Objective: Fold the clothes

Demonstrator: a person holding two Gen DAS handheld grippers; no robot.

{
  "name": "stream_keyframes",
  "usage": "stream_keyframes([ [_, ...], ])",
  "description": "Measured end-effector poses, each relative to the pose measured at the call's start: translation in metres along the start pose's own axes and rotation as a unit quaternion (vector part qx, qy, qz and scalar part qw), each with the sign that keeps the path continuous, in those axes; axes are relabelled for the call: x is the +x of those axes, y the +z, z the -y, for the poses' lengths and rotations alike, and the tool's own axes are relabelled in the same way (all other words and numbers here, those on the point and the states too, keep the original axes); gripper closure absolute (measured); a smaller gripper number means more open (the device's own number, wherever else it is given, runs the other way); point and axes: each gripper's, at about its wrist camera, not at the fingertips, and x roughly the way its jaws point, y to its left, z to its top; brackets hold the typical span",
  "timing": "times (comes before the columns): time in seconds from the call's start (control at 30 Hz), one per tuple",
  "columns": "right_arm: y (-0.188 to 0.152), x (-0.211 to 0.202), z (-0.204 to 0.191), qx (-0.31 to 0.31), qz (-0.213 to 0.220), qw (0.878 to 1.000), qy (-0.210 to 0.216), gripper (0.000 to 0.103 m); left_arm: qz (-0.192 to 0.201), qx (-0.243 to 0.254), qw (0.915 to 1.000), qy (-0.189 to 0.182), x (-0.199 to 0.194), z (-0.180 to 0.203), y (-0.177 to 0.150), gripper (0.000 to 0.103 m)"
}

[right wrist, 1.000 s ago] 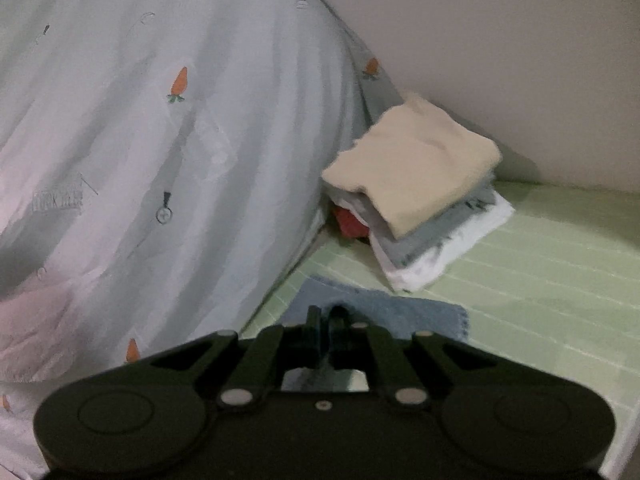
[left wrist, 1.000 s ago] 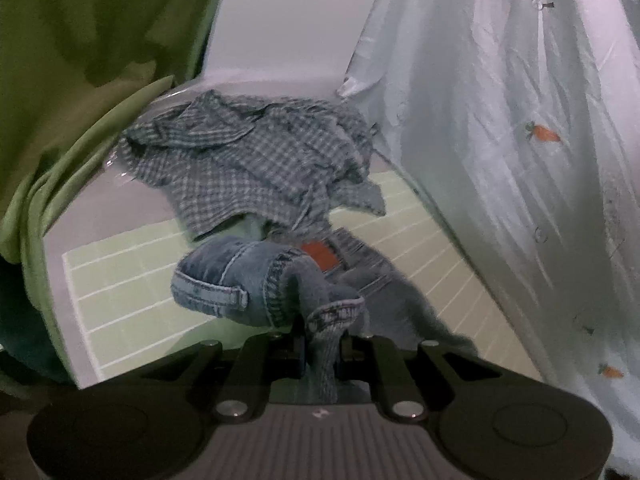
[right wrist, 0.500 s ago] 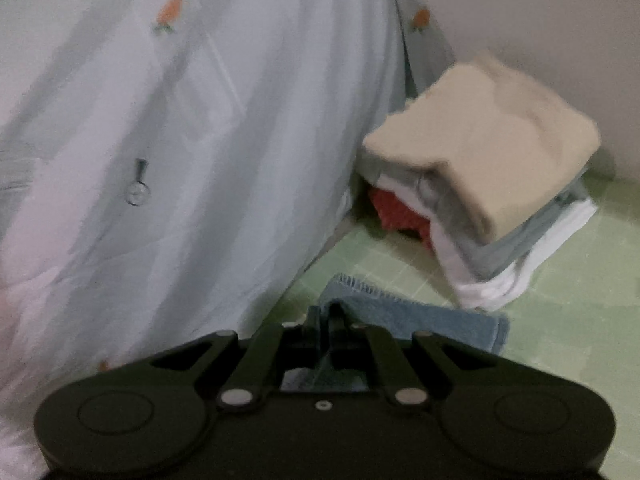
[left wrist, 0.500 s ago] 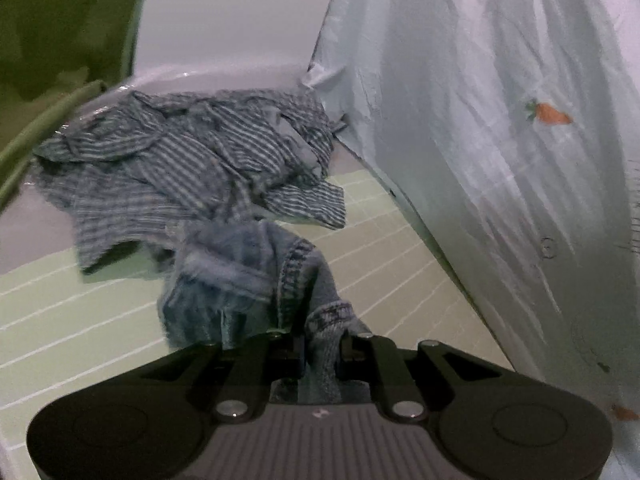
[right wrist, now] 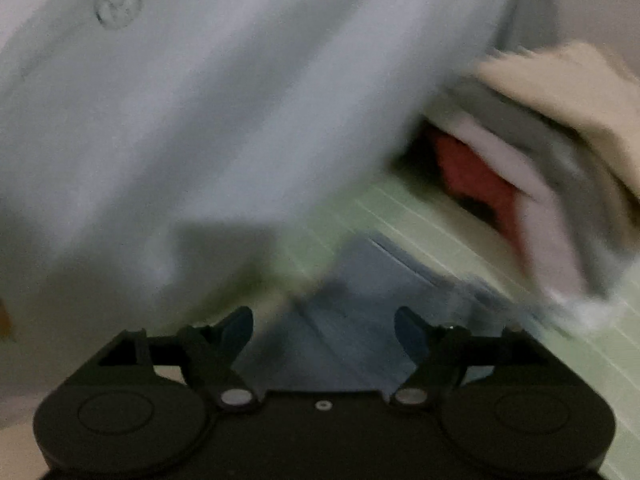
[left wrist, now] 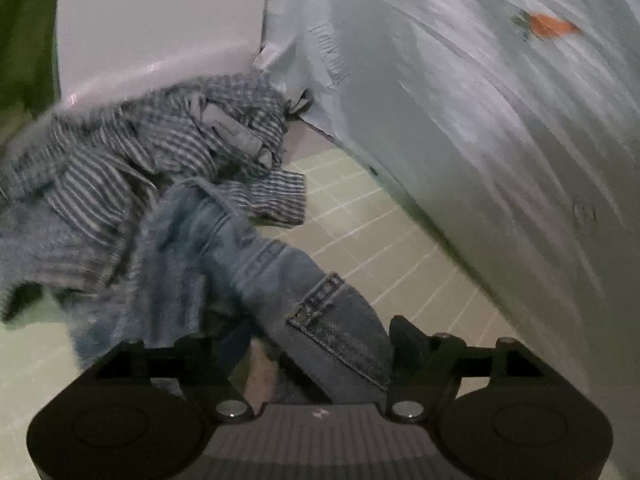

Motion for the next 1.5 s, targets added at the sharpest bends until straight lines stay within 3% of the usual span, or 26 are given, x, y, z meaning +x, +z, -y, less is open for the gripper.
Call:
stream_keyframes([
  [0.17,-0.045,0.004,0.036,0.051,-0.064,0.996,-0.039,0.024,-0.023,0.036,0.9991,0.0,-0.016,0.003,-0.023,0.025],
  [0.27,-0.059,0.009,0.039,0.062,-0.079,0.994,-0.036,0.022,-0.027,0.057,0.998,0.01,-0.026,0.006,-0.035,0.025],
  [0.37,-0.065,0.009,0.03,0.038,-0.065,0.997,-0.027,0.027,-0.033,0.078,0.9964,-0.004,-0.039,0.011,-0.042,0.022],
  [0.4,-0.067,0.009,0.027,0.023,-0.059,0.998,-0.028,0.032,-0.035,0.08,0.9961,-0.01,-0.043,0.011,-0.044,0.022],
  [0.47,-0.07,0.008,0.023,-0.01,-0.045,0.998,-0.034,0.056,-0.04,0.086,0.9953,-0.021,-0.053,0.013,-0.05,0.022],
  [0.5,-0.071,0.007,0.02,-0.027,-0.039,0.998,-0.037,0.073,-0.042,0.089,0.9948,-0.029,-0.058,0.014,-0.054,0.022],
  [0.53,-0.072,0.005,0.026,-0.016,-0.037,0.999,-0.019,0.082,-0.044,0.091,0.9942,-0.036,-0.064,0.015,-0.058,0.022],
  [0.6,-0.067,0.0,0.038,0.013,-0.039,0.999,0.002,0.094,-0.049,0.097,0.9927,-0.052,-0.076,0.016,-0.067,0.022],
  [0.63,-0.065,-0.004,0.042,0.013,-0.039,0.999,0.008,0.095,-0.052,0.104,0.9913,-0.062,-0.084,0.017,-0.073,0.022],
  [0.77,-0.078,-0.033,0.057,-0.019,-0.03,0.999,0.007,0.096,-0.062,0.138,0.9844,-0.089,-0.106,0.019,-0.095,0.022],
  [0.93,-0.121,-0.081,0.117,0.016,-0.056,0.998,0.006,0.096,-0.076,0.181,0.9749,-0.105,-0.129,0.018,-0.123,0.022],
  [1.13,-0.158,-0.135,0.168,-0.018,-0.079,0.996,0.024,0.093,-0.109,0.201,0.9686,-0.098,-0.132,0.011,-0.151,0.021],
  [1.3,-0.15,-0.149,0.166,-0.069,-0.055,0.995,0.034,0.088,-0.154,0.221,0.9599,-0.078,-0.119,0.022,-0.169,0.021],
  [1.37,-0.147,-0.156,0.159,-0.102,-0.031,0.994,0.034,0.083,-0.163,0.219,0.9586,-0.08,-0.116,0.029,-0.173,0.021],
  [1.43,-0.141,-0.158,0.152,-0.131,-0.006,0.991,0.029,0.064,-0.168,0.222,0.9567,-0.084,-0.113,0.038,-0.178,0.021],
  [1.5,-0.135,-0.153,0.147,-0.156,0.012,0.988,0.015,0.053,-0.174,0.236,0.9531,-0.077,-0.107,0.048,-0.183,0.021],
])
